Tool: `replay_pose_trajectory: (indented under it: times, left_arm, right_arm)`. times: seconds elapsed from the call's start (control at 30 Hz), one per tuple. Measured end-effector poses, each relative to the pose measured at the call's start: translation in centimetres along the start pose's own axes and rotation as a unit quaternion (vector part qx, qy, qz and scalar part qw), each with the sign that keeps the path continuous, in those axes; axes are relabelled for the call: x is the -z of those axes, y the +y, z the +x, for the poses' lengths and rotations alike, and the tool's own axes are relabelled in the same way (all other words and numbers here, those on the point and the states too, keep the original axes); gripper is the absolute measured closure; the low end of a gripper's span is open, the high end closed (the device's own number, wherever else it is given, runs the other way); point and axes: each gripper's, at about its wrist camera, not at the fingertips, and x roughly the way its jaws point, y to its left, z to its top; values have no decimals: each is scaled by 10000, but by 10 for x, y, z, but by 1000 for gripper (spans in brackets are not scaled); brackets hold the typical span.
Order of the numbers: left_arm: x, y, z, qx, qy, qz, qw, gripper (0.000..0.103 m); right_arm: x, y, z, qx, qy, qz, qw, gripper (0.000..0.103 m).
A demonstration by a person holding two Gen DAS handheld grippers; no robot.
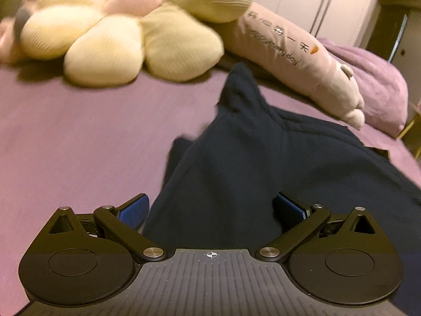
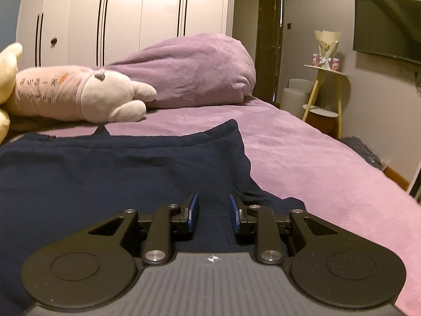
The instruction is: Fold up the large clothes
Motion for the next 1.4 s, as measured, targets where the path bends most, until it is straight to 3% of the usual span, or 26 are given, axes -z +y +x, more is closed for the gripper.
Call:
replay_pose_trajectory:
  times: [0.1,0.17,0.3,0.43,0.53,0.77,0.87,0.97,1.07,1.17,1.2,1.33,1.4]
  left_arm:
    - [21,23,-29,281,333,-333,9985,0]
    - [37,32,-48,490,498,-339,9970,0]
    - [68,46,-79,1001,839,-290,9910,0]
    - [71,46,-89,1111,815,-217,9902,0]
    - [62,50,-82,1193,924,-775,9855,0]
    - [59,72,-74,1398,902,-1624,9726,4]
    - [56,75,-68,1413,933,-1740,9701,6]
    - [50,72,-61,1417,952,-1762,9694,8]
    - [49,73,-53,1357,974,-1924,9670,14]
    - [45,69,-44,1323,1027,-1950,9664,22]
    - [44,69,-44,1338,1060,-1943,9660,31]
    - [37,68,-51,1459,1076,-1881,9653,55]
    - [30,64,-62,1522,992,-1727,9681,59]
  right_arm:
    - [1,2,-25,19,183,-118,9998,77]
    - [9,-5,-65,-263,112,23,9996,75]
    - [42,-34,-142,-1152,401,984,9876,59]
    - [81,-61,-181,-1339,884,1825,9700,56]
    - [91,-76,-179,-1315,1199,2296,9569,56]
    - [79,-119,-174,-1314,987,3115,9359,44]
    - [92,-142,-157,-1462,1201,3822,9045,43]
    - [109,-161,-133,-1786,1323,4668,8560,42]
    - [110,-167,-114,-2075,1299,5017,8297,42]
    - [103,-159,-94,-2150,1395,5012,8265,42]
    - [101,-156,-89,-2158,1406,5004,8266,42]
    - [94,-149,-77,-2191,1472,4964,8270,63]
    - [89,-148,-80,-2201,1470,4930,8288,69]
